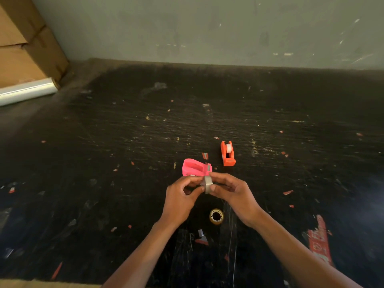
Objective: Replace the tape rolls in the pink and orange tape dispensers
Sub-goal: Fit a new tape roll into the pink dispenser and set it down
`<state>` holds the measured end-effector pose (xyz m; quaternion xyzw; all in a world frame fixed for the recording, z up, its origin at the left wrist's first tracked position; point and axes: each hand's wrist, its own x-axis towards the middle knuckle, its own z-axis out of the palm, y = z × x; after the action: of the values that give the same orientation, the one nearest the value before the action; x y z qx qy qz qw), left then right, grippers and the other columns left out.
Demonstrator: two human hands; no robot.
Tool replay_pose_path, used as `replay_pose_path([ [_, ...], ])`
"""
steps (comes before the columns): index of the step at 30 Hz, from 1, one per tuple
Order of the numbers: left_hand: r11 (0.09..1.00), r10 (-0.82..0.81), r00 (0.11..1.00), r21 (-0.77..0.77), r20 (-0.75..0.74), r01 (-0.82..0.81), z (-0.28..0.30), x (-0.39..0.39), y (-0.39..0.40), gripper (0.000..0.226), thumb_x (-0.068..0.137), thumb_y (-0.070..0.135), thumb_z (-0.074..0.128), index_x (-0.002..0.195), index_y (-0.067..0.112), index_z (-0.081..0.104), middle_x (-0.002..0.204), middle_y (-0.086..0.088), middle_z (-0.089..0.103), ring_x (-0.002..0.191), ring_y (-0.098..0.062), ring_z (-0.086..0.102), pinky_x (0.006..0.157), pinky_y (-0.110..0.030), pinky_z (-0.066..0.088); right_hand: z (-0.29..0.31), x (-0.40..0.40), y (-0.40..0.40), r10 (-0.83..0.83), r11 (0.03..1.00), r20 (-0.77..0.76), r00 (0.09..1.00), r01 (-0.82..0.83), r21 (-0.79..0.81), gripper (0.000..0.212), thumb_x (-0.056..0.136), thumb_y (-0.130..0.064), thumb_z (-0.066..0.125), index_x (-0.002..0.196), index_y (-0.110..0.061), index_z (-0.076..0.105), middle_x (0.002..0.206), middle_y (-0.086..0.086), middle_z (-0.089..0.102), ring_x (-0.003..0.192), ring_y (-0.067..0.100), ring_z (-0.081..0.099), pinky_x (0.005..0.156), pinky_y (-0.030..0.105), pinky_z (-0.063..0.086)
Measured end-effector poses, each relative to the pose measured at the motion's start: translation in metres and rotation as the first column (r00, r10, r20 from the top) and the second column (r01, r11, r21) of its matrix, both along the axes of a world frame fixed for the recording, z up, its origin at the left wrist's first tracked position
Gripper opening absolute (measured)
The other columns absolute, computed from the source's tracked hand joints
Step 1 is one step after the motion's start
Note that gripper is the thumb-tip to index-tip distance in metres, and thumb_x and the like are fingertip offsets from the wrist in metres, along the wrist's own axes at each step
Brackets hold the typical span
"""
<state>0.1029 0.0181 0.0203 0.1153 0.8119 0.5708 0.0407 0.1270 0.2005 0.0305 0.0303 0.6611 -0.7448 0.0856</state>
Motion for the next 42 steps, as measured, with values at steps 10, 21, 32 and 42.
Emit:
replay_pose_path([
  [10,0.998,-0.013,0.996,-0.06,-0.09,0.007,-0.001,0.007,0.004,0.037,0.087,0.012,0.074,0.114,0.036,0.064,0.102,0.019,0.072,0.098,0.006,0.068,0.087,-0.013,0.053,0.002,0.001,-0.004,0.027,0.999,0.026,0.999,-0.028,0.027,0.036,0.089,-0.002,0.066,0.122,-0.016,0.064,0.116,0.003,0.073,0.111,0.014,0.068,0.09,0.03,0.057],
  [21,0.986,-0.153,0.988,-0.067,-0.015,0.152,-0.005,-0.008,-0.007,0.047,0.091,0.011,0.07,0.135,0.026,0.061,0.124,0.015,0.067,0.113,0.003,0.063,0.092,-0.017,0.053,0.002,-0.001,0.002,0.064,0.98,0.022,0.998,-0.067,0.188,0.036,0.093,-0.006,0.063,0.128,-0.014,0.06,0.113,0.005,0.071,0.106,0.015,0.07,0.09,0.033,0.058],
  [32,0.993,-0.115,0.991,0.046,0.074,0.112,-0.016,-0.012,-0.005,0.025,0.088,0.009,0.073,0.11,0.02,0.073,0.106,0.006,0.076,0.101,-0.006,0.071,0.094,-0.036,0.058,-0.008,0.003,0.001,0.067,0.923,-0.114,0.991,-0.018,0.384,0.03,0.091,-0.009,0.067,0.119,-0.02,0.065,0.109,-0.004,0.073,0.103,0.007,0.07,0.091,0.034,0.058],
  [42,0.957,-0.172,0.963,-0.265,-0.206,0.115,-0.027,-0.046,-0.019,0.048,0.087,0.02,0.075,0.132,0.028,0.061,0.135,0.011,0.06,0.129,0.001,0.052,0.111,-0.03,0.044,-0.025,-0.022,0.01,0.149,0.811,-0.266,0.952,0.037,0.584,0.034,0.087,-0.005,0.071,0.116,-0.022,0.068,0.111,-0.005,0.069,0.102,0.004,0.067,0.086,0.025,0.057],
])
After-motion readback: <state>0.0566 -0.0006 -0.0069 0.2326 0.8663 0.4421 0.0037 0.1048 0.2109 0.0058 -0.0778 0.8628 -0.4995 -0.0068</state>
